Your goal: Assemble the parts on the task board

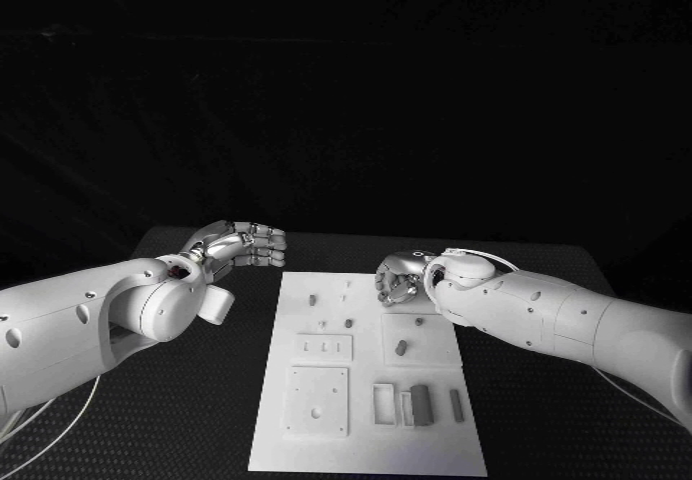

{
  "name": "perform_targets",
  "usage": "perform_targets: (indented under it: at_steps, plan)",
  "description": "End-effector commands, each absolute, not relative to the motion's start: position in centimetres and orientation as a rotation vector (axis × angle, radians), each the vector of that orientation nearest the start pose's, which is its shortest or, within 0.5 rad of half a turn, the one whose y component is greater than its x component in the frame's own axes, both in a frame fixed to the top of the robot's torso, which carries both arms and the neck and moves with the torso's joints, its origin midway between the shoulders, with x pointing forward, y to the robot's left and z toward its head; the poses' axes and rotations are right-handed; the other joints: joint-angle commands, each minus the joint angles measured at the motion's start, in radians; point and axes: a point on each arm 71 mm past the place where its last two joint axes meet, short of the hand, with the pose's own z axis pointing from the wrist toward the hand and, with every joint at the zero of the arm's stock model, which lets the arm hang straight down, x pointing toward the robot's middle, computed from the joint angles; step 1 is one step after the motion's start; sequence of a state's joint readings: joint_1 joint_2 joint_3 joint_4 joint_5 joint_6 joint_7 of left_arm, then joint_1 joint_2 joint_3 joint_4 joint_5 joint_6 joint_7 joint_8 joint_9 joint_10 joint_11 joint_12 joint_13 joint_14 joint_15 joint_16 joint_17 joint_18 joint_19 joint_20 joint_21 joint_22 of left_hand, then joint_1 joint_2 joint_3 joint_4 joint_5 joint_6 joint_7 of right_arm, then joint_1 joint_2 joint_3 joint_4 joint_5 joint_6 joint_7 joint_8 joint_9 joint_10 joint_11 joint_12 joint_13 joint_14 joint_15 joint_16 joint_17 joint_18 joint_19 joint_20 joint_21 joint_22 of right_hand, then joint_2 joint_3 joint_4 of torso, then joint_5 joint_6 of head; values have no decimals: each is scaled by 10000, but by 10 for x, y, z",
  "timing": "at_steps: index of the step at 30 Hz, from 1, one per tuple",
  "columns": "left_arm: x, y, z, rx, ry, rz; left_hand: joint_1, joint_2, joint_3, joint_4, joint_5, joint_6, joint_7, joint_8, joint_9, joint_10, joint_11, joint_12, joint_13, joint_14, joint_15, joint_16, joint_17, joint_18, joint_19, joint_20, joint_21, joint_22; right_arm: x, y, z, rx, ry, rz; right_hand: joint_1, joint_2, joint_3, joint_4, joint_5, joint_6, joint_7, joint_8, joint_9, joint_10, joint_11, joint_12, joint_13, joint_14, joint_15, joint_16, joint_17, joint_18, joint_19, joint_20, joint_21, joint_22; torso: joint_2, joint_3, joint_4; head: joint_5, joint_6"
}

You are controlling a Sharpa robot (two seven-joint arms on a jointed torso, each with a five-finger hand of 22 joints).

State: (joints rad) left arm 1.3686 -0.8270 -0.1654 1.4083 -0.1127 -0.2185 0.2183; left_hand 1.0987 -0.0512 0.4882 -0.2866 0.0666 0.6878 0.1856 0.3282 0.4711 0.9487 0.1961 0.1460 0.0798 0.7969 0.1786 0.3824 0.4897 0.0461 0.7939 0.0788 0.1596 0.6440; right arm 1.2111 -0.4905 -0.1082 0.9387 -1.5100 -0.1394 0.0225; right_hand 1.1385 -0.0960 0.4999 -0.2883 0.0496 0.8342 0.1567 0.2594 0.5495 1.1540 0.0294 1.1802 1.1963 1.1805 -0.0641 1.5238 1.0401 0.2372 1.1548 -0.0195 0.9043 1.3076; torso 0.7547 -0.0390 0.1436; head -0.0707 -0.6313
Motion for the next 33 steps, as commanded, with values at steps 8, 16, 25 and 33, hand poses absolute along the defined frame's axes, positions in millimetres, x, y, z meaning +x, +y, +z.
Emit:
perform_targets:
  at_steps: [8,16,25,33]
  plan:
    - [521,230,-153,-9493,16168,-13945,-67,-35,-76,-2,-61,83,422,-47,-18,87,-6,-43,-16,50,6,-68,14,97,65,20,-71,-12,565,-184,-247,-3276,18742,4324,-139,131,152,0,-2,247,-65,12,3,-2,78,114,4,121,-49,75,-9,246,-8,-96,119,228,108,11,-10,4,-8]
    - [522,230,-153,-9504,16184,-13945,-86,-24,-86,5,-62,84,422,-54,-25,89,-3,-54,-23,53,6,-77,15,94,70,19,-78,-15,565,-188,-248,-3317,18796,4181,-70,294,251,-28,-1,376,-109,55,36,37,37,161,-14,141,-88,106,-22,246,-36,-118,169,227,148,11,1,-21,4]
    - [523,232,-153,-9525,16185,-13903,-91,-25,-93,0,-63,84,420,-60,-32,89,-2,-64,-29,54,5,-85,16,92,71,17,-84,-19,563,-191,-248,-3391,18781,4125,-65,303,261,-28,-2,500,-148,103,69,30,-1,159,-58,129,-122,121,-61,246,-59,-124,206,226,188,14,-2,-60,-24]
    - [523,232,-154,-9526,16205,-13909,-92,-26,-99,-4,-66,82,414,-67,-38,88,0,-74,-35,54,5,-93,17,90,71,15,-91,-22,563,-193,-247,-3359,18747,4065,-104,234,235,-24,-2,507,-158,94,73,34,-11,161,-78,135,-135,129,-66,246,-69,-122,223,223,212,21,3,-64,-7]
